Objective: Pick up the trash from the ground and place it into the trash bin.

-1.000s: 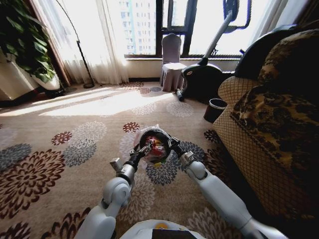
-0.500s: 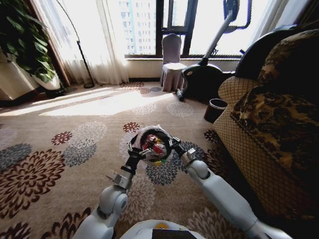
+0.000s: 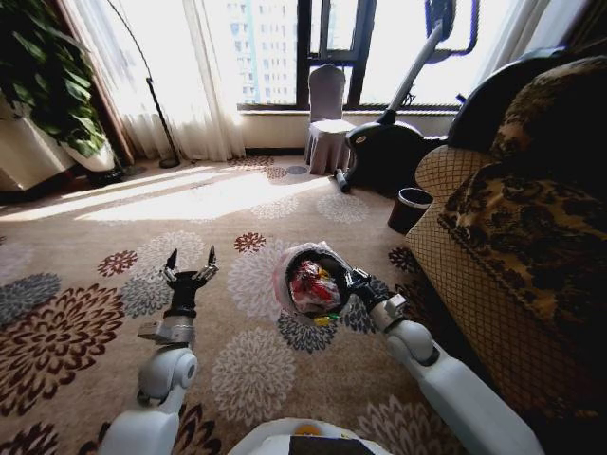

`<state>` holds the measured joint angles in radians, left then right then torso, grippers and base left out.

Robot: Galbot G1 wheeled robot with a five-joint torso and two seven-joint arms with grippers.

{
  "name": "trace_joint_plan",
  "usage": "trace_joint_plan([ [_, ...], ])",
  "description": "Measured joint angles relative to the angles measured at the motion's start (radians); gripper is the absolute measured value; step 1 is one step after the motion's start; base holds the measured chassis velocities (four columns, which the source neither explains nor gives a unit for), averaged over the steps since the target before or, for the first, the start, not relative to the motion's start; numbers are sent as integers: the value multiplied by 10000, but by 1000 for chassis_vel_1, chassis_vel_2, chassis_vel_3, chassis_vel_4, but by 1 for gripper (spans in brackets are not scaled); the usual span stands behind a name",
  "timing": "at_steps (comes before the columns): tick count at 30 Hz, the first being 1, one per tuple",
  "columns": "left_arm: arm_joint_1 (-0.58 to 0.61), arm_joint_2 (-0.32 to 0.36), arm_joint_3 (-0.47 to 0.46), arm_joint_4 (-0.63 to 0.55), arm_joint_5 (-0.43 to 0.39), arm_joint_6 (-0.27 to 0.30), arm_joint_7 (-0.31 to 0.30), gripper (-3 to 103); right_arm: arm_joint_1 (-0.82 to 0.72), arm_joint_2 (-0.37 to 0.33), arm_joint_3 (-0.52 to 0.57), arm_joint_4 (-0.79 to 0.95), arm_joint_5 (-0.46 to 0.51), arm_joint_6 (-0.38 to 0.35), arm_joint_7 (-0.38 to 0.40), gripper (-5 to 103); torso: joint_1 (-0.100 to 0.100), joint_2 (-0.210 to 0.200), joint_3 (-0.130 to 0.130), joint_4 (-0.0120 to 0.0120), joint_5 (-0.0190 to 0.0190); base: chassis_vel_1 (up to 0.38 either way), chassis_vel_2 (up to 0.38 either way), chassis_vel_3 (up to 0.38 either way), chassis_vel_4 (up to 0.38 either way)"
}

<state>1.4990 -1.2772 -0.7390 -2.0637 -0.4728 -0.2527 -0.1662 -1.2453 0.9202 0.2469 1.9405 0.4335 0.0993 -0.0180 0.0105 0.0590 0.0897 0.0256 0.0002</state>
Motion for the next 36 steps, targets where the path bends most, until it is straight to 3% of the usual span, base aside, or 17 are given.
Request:
trace_joint_plan([
  [5, 230, -228, -48, -26, -92, 102, 0, 100, -1527, 31, 1265, 609, -161, 81, 0, 0, 0, 0, 0, -2, -2, 0, 0, 0, 0],
  [10, 408, -530, 470, -265, 168, 232, 93, 100, -1995, 190, 1701, 1007, 22, 184, 0, 0, 0, 0, 0, 2, 0, 0, 0, 0, 0],
  [23, 926, -656, 749, -747, 368, 77, 563, 100, -2822, 786, 2058, 1715, -496, 590, -5, 0, 0, 0, 2, 4, 0, 3, -1, -5, 4],
  [36, 876, -582, 711, -1109, -151, 127, 386, 100, -3552, 1145, 2235, 2079, -916, 758, -4, 0, 0, 0, 1, 2, -1, 157, -155, -172, 164],
])
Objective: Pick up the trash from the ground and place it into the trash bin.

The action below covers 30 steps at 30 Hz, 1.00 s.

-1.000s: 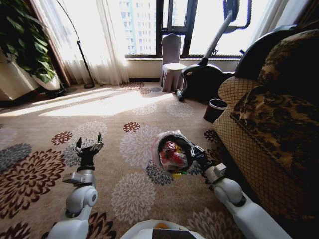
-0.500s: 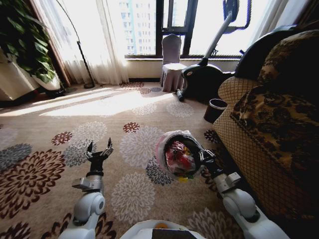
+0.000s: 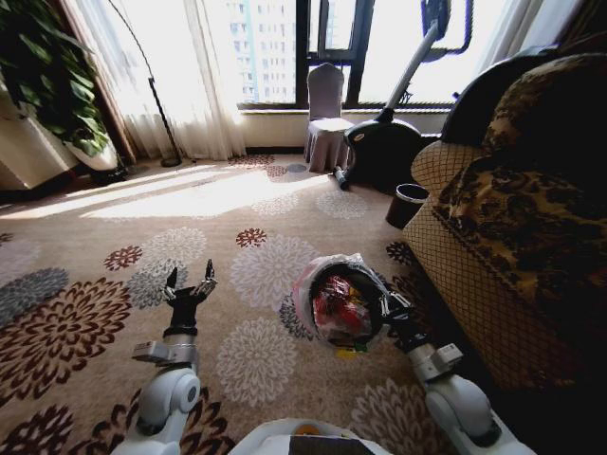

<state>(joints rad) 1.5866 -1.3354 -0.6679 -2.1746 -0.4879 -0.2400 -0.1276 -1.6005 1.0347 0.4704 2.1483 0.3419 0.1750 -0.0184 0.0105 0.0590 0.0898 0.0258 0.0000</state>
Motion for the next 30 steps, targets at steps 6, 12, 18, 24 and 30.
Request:
trace_joint_plan([
  [6, 226, -52, -9, -52, 29, -136, 64, 100, -185, 82, 0, 157, -48, 78, 0, 0, -2, 0, -1, -1, 0, 294, -283, -277, 275],
  [12, 293, -99, -34, -57, 71, -193, -23, 100, -320, 134, 24, 315, -52, 157, 0, 0, -8, 2, -7, 0, -2, 179, -154, -141, 174],
  [18, 289, -129, -55, 75, 401, -399, -362, 100, -549, 211, 41, 456, -106, 187, 5, 0, 5, -1, 5, 4, -1, 8, 75, 76, 0],
  [24, 289, -127, -60, 94, 435, -436, -392, 100, -779, 268, 57, 561, -188, 230, 3, 0, 0, 0, -1, -1, 0, 3, 35, 29, -3],
  [30, 258, -94, 8, 104, 410, -484, -207, 100, -941, 308, 167, 633, -354, 340, 2, 0, 0, 0, 1, 2, 0, 0, 0, 0, 0],
])
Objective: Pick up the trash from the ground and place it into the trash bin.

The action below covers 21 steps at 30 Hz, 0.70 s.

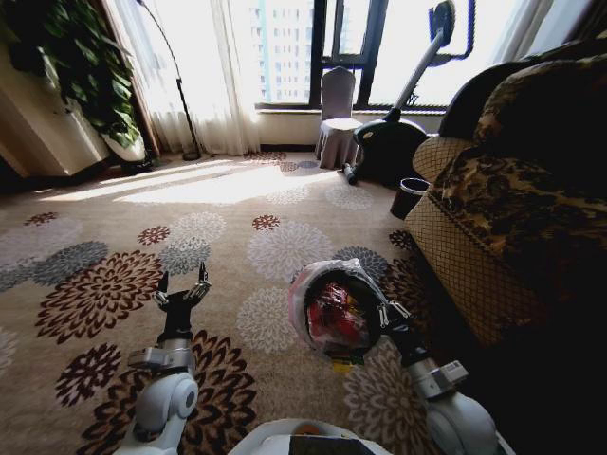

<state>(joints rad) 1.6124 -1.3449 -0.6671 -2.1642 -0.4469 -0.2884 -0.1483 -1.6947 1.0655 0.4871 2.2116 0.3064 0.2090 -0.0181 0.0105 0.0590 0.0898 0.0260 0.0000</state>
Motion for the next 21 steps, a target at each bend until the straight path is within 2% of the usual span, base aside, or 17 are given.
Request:
trace_joint_plan([
  [7, -50, -43, 63, 108, -13, -122, 163, 100, -128, -3, 104, 0, -65, 216, 1, 0, 0, 0, 0, -3, 0, 10, -45, -6, 63],
  [12, -48, -36, 42, 149, -41, -190, 198, 100, -109, 55, 98, -46, -107, 258, 0, 0, 1, 0, 1, -1, -1, 37, -146, -40, 191],
  [21, -42, -43, 16, 240, -114, -257, 199, 100, -56, 113, 12, -170, -145, 302, -1, 0, 0, -1, -1, -3, 1, 151, -301, -145, 287],
])
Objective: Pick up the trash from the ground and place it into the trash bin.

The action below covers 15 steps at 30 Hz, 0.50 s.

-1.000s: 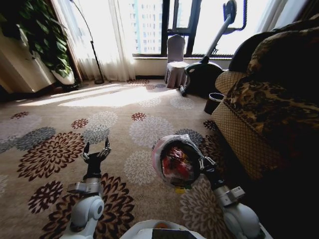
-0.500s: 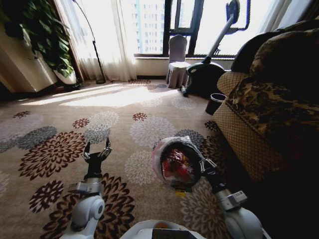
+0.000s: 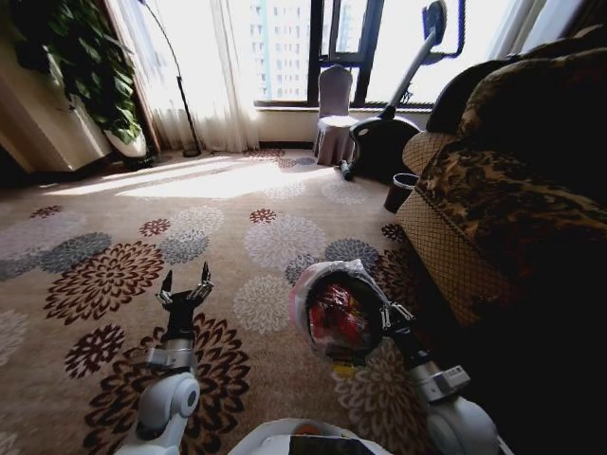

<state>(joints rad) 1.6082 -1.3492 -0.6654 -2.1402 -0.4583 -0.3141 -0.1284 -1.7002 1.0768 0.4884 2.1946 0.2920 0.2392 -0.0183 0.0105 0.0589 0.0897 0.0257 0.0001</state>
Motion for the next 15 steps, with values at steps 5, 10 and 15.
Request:
trace_joint_plan([
  [5, -8, -22, 24, 31, 0, -13, 1, 100, 25, -4, -21, -51, 0, 38, -1, 0, 1, -1, 1, 2, -12, 237, -359, -253, 344],
  [10, -20, -26, 29, 32, 1, -20, 23, 100, 64, -11, -45, -86, 1, 50, 0, 0, 0, 0, 1, 1, -2, 306, -377, -302, 385],
  [15, -22, -27, 36, 36, 7, -23, 42, 100, 108, -13, -84, -146, 9, 68, -1, 0, -1, 0, 0, 2, 5, 334, -413, -317, 403],
])
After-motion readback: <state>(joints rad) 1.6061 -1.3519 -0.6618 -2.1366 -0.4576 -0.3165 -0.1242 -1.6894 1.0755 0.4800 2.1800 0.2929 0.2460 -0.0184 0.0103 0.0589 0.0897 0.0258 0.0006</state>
